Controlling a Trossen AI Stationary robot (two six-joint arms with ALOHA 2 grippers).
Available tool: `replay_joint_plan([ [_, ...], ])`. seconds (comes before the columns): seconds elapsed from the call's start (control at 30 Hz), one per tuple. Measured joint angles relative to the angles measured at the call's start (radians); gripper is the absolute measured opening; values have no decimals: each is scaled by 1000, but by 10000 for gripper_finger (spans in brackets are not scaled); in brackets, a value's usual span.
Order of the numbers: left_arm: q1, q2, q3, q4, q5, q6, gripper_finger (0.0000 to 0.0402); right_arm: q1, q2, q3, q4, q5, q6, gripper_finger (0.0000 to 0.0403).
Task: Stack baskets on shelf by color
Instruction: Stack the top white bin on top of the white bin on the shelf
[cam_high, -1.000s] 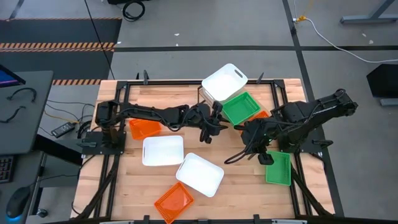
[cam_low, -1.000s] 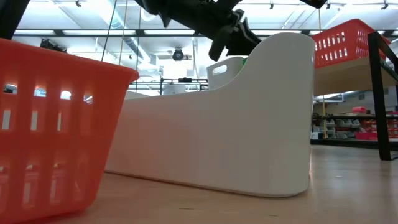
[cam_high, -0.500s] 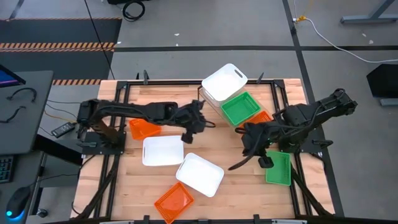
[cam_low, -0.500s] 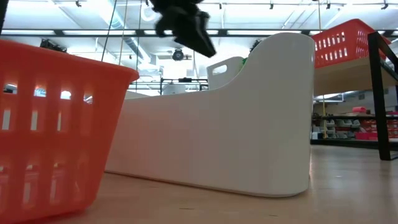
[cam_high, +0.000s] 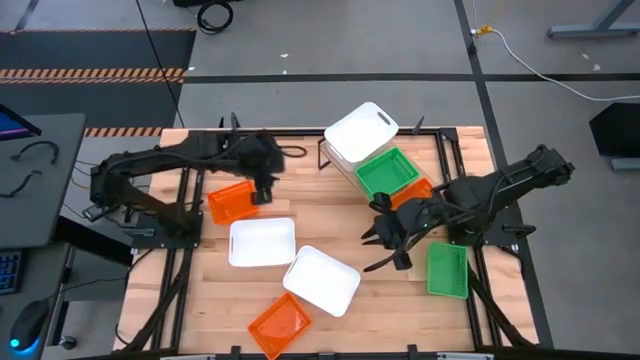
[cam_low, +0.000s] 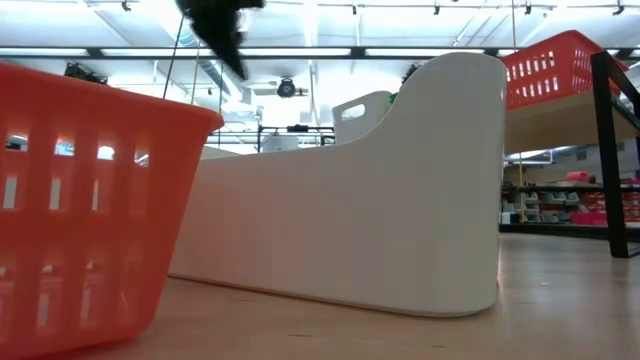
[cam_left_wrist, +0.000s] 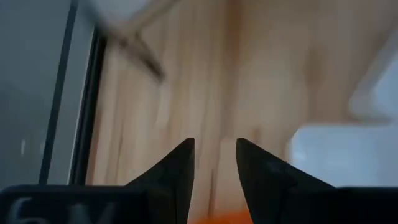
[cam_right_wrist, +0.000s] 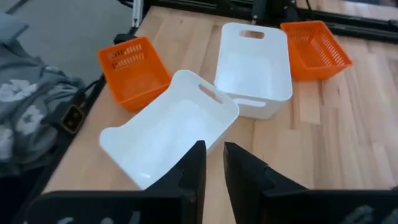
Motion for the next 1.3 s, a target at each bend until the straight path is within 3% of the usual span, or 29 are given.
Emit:
replay_joint_plan([
  [0.2, 20, -9, -1, -286, 2, -62, 125, 0, 7, -103, 196, -1, -49, 94],
  [0.37, 5, 11, -2, -394, -7, -36, 125, 9, 7, -143, 306, 0, -72, 112],
  [0.73, -15, 17, -2, -426, 14, 17, 125, 44, 7, -157, 395, -4, -105, 115],
  [0.97, -112, 17, -2, -427, 72, -37, 125, 47, 7, -156, 403, -1, -105, 113],
  [1.3, -408, 17, -6, -381, 61, -193, 125, 49, 7, -156, 400, -2, -45, 113],
])
